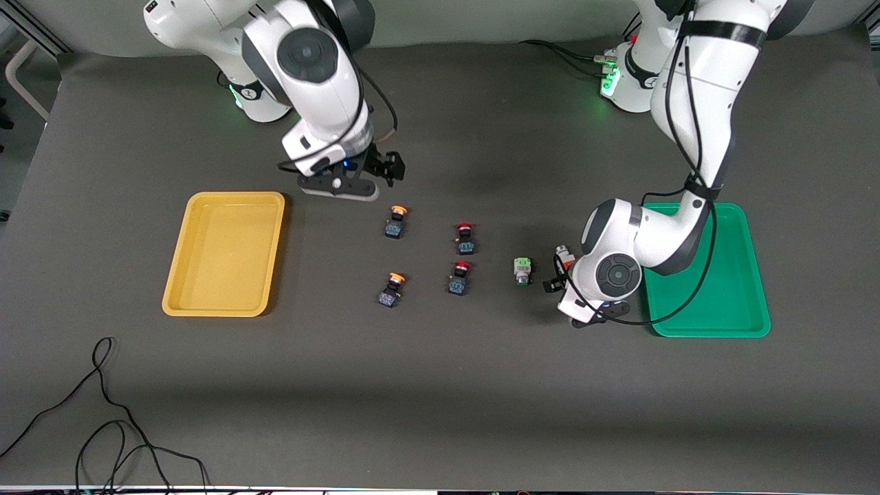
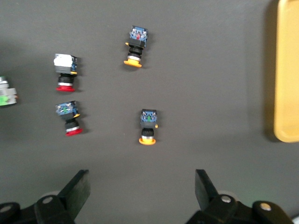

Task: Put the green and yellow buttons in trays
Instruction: 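Grasp the yellow button with the right gripper while the left gripper grasps the orange button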

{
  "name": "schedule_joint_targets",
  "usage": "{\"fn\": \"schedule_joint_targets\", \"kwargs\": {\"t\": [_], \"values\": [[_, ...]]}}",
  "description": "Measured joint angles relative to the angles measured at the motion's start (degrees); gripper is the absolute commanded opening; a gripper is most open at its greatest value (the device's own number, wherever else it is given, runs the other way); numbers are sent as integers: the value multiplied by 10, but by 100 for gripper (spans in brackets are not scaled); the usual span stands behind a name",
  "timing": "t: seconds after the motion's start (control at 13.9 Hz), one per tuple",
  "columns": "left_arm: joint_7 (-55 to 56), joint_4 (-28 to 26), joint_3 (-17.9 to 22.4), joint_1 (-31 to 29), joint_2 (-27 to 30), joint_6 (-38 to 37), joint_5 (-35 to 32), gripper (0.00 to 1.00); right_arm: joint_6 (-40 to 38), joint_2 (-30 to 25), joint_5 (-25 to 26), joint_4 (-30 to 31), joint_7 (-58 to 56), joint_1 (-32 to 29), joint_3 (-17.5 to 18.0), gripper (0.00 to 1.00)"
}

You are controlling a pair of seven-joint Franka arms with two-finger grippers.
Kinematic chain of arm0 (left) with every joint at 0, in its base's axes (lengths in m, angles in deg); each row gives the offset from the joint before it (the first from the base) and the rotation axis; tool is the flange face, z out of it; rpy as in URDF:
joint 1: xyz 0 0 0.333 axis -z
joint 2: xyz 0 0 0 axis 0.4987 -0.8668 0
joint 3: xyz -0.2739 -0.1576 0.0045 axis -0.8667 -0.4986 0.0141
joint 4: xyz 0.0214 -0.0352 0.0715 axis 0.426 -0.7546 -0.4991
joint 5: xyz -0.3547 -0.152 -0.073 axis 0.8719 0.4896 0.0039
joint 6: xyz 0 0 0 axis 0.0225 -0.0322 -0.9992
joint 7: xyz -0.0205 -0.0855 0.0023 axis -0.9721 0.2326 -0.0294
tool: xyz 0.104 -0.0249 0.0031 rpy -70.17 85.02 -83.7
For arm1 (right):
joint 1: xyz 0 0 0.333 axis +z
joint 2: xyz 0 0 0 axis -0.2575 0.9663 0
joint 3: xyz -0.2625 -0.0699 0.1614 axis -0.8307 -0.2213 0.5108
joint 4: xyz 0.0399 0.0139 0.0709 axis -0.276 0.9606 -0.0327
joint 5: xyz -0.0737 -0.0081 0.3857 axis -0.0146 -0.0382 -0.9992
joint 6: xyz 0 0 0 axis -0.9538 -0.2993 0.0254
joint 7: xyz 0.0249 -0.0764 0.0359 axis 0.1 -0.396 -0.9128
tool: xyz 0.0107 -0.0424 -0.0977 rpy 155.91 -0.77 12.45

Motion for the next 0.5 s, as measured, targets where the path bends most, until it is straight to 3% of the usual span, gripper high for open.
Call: {"fn": "schedule_joint_targets", "kwargs": {"t": [0.22, 0.5], "values": [[0, -29, 0, 0, 3, 40, 0, 95, 166, 30, 0, 113, 0, 9, 0, 100], [0, -40, -2, 0, 22, 18, 0, 96, 297, 131, 0, 135, 0, 9, -2, 100]]}}
